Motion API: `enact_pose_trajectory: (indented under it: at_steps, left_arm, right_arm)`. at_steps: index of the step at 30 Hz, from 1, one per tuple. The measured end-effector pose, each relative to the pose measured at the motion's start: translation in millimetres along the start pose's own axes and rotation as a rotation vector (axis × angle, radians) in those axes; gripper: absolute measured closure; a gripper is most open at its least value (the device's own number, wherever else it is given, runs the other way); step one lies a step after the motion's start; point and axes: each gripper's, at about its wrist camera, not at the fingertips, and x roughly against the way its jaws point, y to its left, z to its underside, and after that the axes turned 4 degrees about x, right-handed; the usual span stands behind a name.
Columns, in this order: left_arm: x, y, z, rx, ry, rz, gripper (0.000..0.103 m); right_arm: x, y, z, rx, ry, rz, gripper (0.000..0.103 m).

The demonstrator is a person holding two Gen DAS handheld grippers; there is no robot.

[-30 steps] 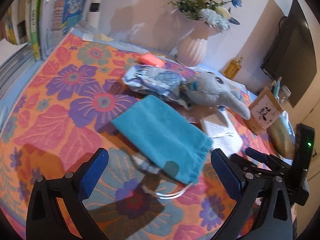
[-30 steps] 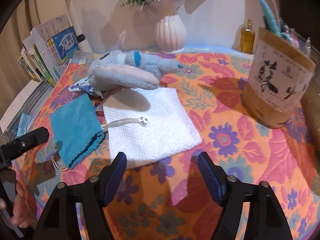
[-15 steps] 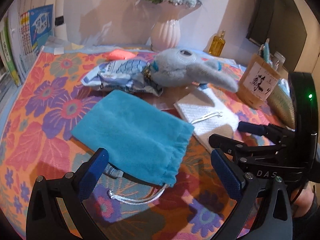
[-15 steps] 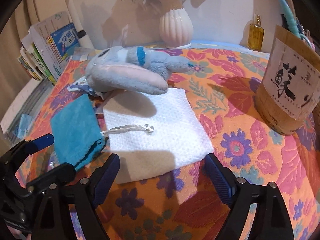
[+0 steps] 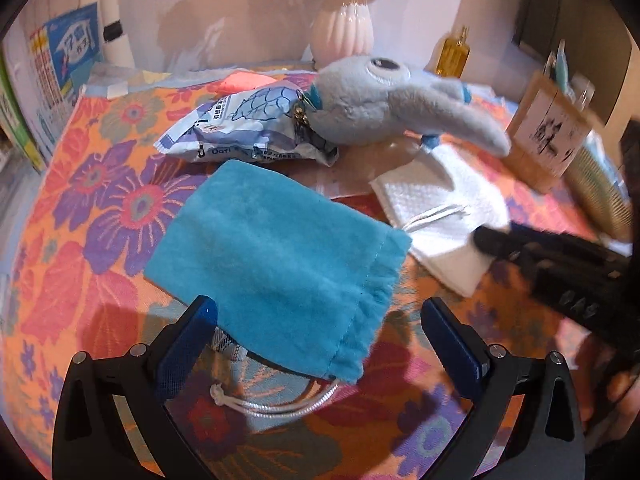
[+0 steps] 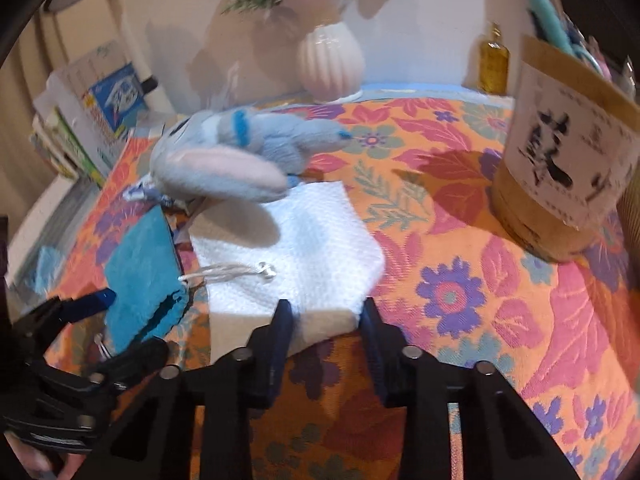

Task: Organize soft objects
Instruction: 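Grasp the teal drawstring pouch with the left tool while the right tool grasps the white mesh bag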

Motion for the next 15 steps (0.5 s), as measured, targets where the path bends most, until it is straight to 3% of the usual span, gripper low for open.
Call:
enact_pose_trajectory:
  at_steps: [1,2,4,6,7,10,15]
  left_arm:
    - [0,-2,1,-0.008,-0.007,-0.024,0.023]
    - [0,-4,1,-0.020,-0.015,-0.058,0.031]
    - [5,0,0,-0.006,-0.034,-0.055,0.056]
    - [10,10,-2,0.029,-0.050,-0.034,0.071]
    - [17,19,-3,0.066,-0.065,0.020,0.075]
    - [36,44,-3,0.168,-0.107,0.121,0.080]
    - [75,80,-3,0.236,-0.172,0.216,0.080]
  right_arm:
    - [1,0,0,0.001,-0.002,-0.003,0.072]
    - [1,-1,0,0.000,-0.004,-0.008,0.072]
    - [2,-3,2,-0.015,-0.009,-0.035,0.070]
    - [5,-10,2,-0.037,-0.014,-0.123,0.055]
    - [7,-11,2,-0.044,-0.020,-0.148,0.043]
    - [11,-15,4,-0.065,-0.035,-0.150,0.024]
    - [16,3,6,0.007,-0.057,-0.117,0.013]
